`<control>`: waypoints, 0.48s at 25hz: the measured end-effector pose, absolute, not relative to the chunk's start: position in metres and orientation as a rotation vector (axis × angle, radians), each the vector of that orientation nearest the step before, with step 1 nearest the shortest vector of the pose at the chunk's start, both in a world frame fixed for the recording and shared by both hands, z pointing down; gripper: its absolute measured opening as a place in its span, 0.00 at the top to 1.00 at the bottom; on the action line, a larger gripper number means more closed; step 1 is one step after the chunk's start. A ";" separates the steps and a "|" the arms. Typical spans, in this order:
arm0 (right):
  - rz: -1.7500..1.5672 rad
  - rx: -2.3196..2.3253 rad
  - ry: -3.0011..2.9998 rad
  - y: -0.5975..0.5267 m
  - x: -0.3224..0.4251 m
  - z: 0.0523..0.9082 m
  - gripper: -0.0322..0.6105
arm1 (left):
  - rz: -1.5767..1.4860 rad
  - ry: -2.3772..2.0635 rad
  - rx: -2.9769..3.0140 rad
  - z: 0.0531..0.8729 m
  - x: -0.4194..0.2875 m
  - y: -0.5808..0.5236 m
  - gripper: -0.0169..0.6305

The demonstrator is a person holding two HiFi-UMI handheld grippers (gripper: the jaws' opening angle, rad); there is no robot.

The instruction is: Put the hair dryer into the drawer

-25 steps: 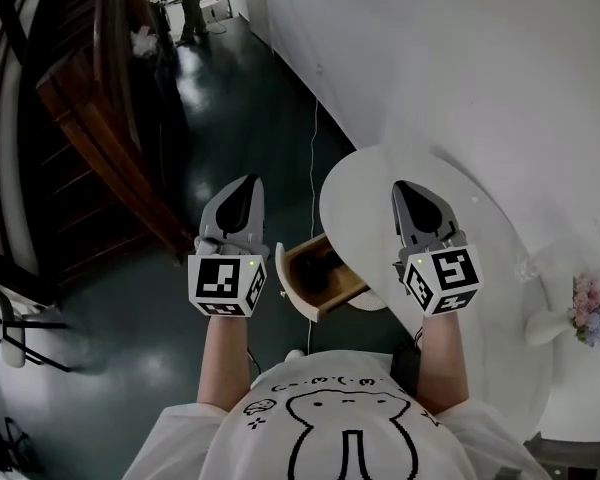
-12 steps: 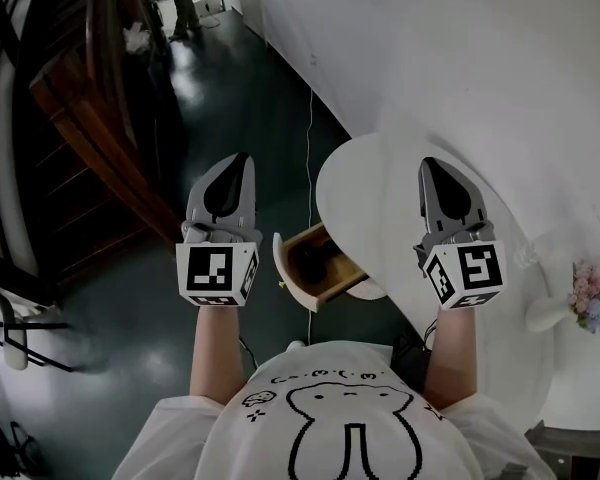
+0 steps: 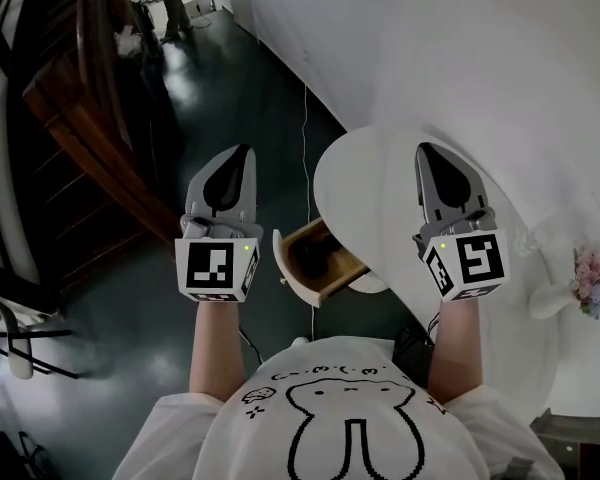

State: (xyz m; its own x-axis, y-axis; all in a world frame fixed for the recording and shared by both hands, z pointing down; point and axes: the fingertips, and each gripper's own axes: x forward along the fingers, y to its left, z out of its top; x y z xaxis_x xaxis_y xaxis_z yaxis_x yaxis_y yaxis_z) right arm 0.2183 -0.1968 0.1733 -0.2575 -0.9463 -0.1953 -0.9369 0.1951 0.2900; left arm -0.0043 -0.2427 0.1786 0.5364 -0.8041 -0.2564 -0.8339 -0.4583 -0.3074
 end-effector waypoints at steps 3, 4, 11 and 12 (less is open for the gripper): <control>-0.548 1.901 -2.400 -0.196 0.218 0.175 0.95 | 0.108 1.332 -2.387 0.178 -0.003 -0.242 0.95; -0.548 1.902 -2.397 -0.196 0.217 0.175 0.95 | 0.110 1.329 -2.388 0.177 -0.003 -0.242 0.95; -0.565 1.909 -2.382 -0.193 0.215 0.174 0.95 | 0.117 1.312 -2.385 0.174 -0.003 -0.241 0.95; -0.567 1.917 -2.378 -0.191 0.215 0.173 0.95 | 0.116 1.312 -2.384 0.174 -0.004 -0.240 0.95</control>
